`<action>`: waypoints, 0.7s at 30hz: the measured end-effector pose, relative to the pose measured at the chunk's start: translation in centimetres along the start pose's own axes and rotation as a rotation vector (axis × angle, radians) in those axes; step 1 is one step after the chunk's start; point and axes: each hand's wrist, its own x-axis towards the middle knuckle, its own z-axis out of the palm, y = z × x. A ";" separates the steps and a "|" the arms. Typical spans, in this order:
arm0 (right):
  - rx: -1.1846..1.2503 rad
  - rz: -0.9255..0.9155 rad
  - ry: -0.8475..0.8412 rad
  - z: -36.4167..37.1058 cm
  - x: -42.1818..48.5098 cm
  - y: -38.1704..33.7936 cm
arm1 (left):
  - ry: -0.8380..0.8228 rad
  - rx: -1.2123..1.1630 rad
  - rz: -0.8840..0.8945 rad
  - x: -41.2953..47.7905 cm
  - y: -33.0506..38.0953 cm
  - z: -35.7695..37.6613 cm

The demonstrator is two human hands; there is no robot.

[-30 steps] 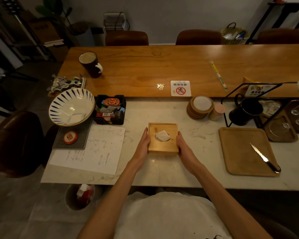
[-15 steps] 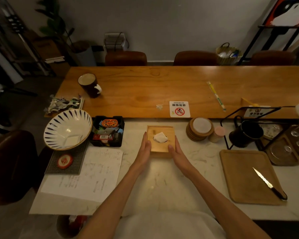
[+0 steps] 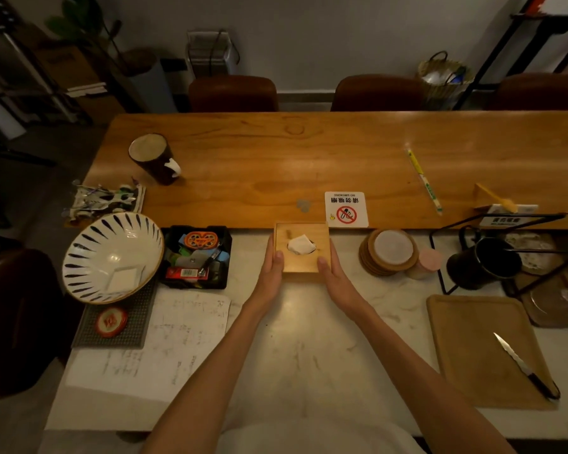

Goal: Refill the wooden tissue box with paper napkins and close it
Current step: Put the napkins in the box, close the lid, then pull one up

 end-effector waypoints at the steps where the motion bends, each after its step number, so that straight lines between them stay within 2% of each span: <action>1: 0.002 0.005 -0.010 -0.1 0.1 0.1 | 0.003 -0.003 -0.002 0.0 -0.1 0.1; 11: 0.015 0.012 0.004 0.3 -0.8 -0.4 | 0.015 0.050 0.006 -0.1 0.1 0.3; 14: 0.007 -0.009 -0.058 -0.4 -0.9 -0.6 | -0.008 0.163 -0.002 -0.1 0.6 0.1; 17: -0.039 0.013 -0.081 -0.8 -0.4 -0.2 | 0.015 0.383 -0.075 0.1 2.3 -0.1; 19: -0.092 0.021 0.058 0.0 -1.2 -1.5 | 0.126 0.495 -0.109 -0.3 3.3 0.0; 21: -0.153 0.075 0.225 0.9 -2.8 -2.0 | 0.214 0.571 -0.065 -1.6 3.6 0.1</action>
